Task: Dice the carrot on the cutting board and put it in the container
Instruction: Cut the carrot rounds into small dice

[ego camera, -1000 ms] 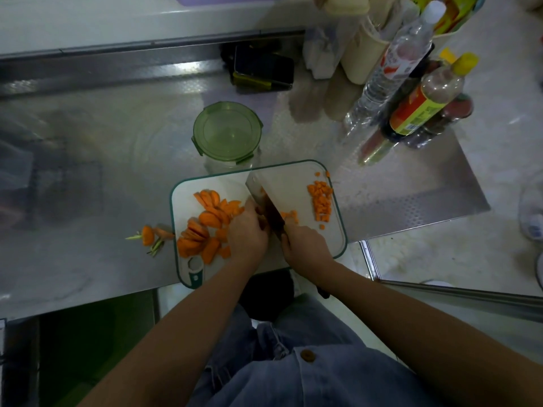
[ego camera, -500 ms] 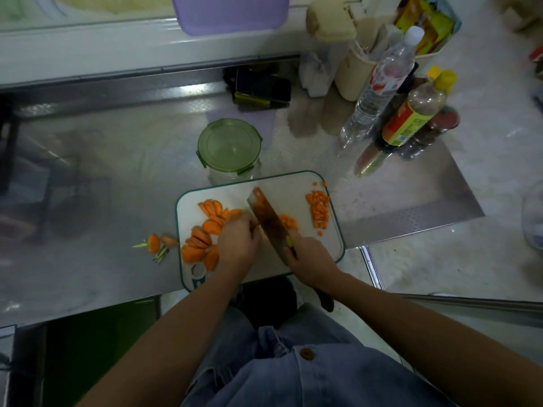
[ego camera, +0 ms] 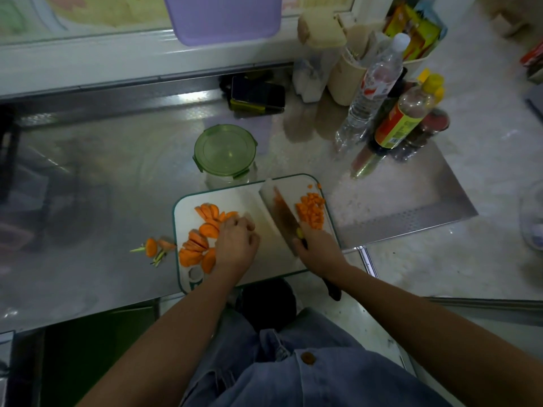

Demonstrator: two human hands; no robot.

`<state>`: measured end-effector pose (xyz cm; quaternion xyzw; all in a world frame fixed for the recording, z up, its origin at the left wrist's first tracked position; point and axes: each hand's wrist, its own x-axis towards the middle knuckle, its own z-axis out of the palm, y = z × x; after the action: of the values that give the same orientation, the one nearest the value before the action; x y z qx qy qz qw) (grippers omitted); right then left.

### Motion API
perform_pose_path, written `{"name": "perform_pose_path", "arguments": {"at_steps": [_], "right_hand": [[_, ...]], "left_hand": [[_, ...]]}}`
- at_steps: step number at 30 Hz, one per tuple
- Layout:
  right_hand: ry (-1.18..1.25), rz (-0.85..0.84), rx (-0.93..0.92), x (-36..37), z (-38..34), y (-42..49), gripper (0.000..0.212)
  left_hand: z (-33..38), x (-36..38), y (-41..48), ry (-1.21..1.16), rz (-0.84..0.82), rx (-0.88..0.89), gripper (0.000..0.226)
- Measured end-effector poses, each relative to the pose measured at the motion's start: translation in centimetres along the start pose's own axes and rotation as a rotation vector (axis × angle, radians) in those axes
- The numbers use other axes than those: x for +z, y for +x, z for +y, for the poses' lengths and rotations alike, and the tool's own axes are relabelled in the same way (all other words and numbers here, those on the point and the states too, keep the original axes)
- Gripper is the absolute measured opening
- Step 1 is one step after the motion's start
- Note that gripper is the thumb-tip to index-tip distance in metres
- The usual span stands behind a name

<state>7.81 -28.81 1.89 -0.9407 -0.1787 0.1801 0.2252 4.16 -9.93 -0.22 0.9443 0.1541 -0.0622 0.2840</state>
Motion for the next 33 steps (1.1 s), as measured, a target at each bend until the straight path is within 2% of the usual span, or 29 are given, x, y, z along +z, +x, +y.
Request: {"name": "perform_pose_path", "arguments": {"at_steps": [2, 8, 10, 13, 14, 17, 19, 22, 27, 31, 33], "right_hand": [[-0.026, -0.018, 0.004, 0.2, 0.1, -0.1, 0.030], [-0.087, 0.123, 0.144, -2.1, 1.1, 0.4, 0.032], [-0.132, 0.166, 0.122, -2.5, 0.6, 0.3, 0.037], [-0.185, 0.215, 0.034, -2.6, -0.5, 0.0, 0.034], [-0.174, 0.227, -0.011, -2.5, -0.8, -0.1, 0.035], [-0.075, 0.222, -0.159, -1.8, -0.6, -0.3, 0.045], [0.090, 0.187, -0.153, -1.6, 0.3, -0.2, 0.048], [0.319, 0.228, -0.112, -1.5, 1.9, 0.2, 0.061], [0.201, 0.014, -0.165, 0.1, 2.8, 0.7, 0.055], [0.155, -0.011, -0.014, 0.0, 3.4, 1.4, 0.076], [0.160, -0.026, -0.029, -0.1, 3.0, 1.4, 0.076]], "left_hand": [[0.0, 0.0, 0.1, -0.005, -0.001, 0.001, 0.023], [1.2, 0.1, 0.6, -0.130, -0.012, 0.018, 0.012], [3.3, 0.0, 0.8, -0.323, -0.098, -0.025, 0.021], [7.2, -0.4, 1.5, -0.711, -0.261, -0.195, 0.034], [8.1, -0.3, 1.8, -0.749, -0.273, -0.217, 0.036], [9.0, 0.4, 2.8, -0.632, -0.192, -0.221, 0.024], [8.5, 1.0, 3.2, -0.621, -0.138, -0.288, 0.023], [8.1, 1.1, 3.1, -0.757, -0.133, -0.381, 0.027], [8.1, 1.3, 2.9, -0.855, -0.102, -0.499, 0.028], [7.8, 1.3, 3.0, -0.820, -0.105, -0.508, 0.034], [7.6, 1.1, 3.0, -0.826, -0.112, -0.524, 0.037]]}}
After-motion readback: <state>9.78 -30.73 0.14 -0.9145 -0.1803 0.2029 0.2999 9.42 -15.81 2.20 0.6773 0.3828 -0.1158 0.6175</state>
